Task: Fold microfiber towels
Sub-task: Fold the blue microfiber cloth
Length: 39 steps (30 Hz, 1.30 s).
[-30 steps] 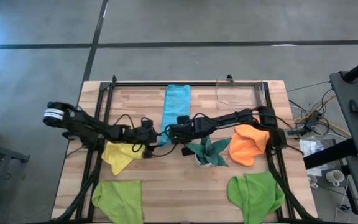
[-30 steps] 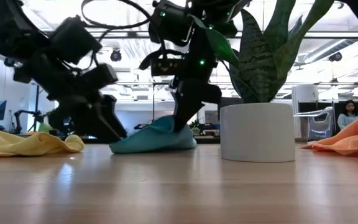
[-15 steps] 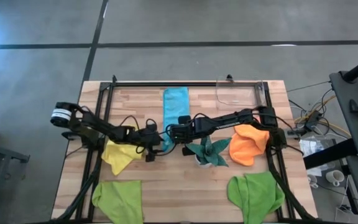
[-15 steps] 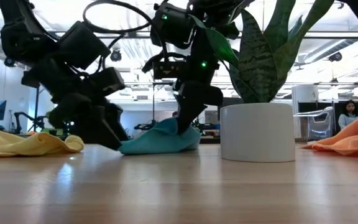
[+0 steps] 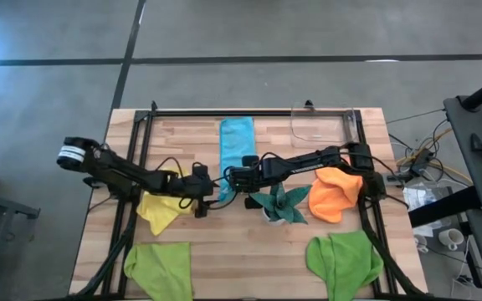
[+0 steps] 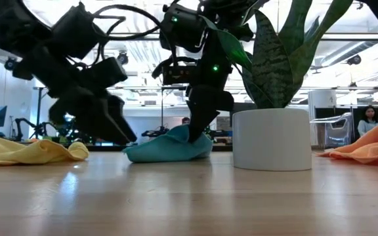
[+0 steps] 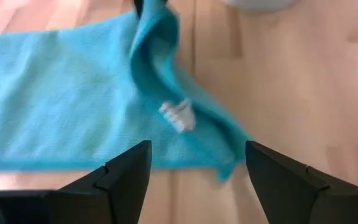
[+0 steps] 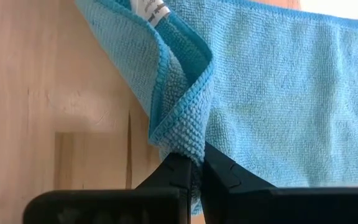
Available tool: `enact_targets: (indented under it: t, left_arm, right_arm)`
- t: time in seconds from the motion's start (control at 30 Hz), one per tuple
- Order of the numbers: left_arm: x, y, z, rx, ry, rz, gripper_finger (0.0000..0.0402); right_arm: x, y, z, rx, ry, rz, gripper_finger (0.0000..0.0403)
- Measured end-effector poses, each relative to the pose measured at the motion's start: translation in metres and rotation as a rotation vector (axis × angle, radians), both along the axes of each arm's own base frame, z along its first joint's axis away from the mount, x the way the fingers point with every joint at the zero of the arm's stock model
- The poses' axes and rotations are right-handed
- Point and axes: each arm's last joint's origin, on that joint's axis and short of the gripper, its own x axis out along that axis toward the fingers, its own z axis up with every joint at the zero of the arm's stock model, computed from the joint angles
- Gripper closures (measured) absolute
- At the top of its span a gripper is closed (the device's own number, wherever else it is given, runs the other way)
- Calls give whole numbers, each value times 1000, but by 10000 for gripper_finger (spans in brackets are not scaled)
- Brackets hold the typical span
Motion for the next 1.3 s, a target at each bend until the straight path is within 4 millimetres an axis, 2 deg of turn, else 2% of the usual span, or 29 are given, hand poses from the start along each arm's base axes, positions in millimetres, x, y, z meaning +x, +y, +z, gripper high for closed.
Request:
enact_targets:
  t: [0.23, 0.57, 0.63, 0.7, 0.77, 0.9, 1.13, 1.3]
  left_arm:
    - [4, -6, -14, -93, 15, 45, 157]
    - [14, -8, -27, -107, -3, 92, 158]
    - [17, -10, -30, -124, -10, 100, 169]
    - [17, -11, -30, -144, -12, 104, 198]
    - [17, -13, -26, -170, -12, 90, 246]
    - [12, -12, -9, -169, -34, 76, 374]
    - [-19, 0, 29, -96, 32, 139, 399]
    - [-45, -9, 48, -152, 62, 133, 400]
  right_arm:
    - [0, 0, 0, 1, 0, -3, 394]
    - [0, 0, 0, 0, -6, -1, 394]
    - [0, 0, 0, 0, -7, -3, 394]
    - [0, 1, 0, 0, -5, -2, 394]
    - [-1, 2, 0, 0, 12, 1, 394]
    - [-4, 5, -1, -1, 39, 8, 394]
    - [6, 10, 15, 0, -26, 18, 394]
    - [14, 30, 29, 51, -105, 80, 394]
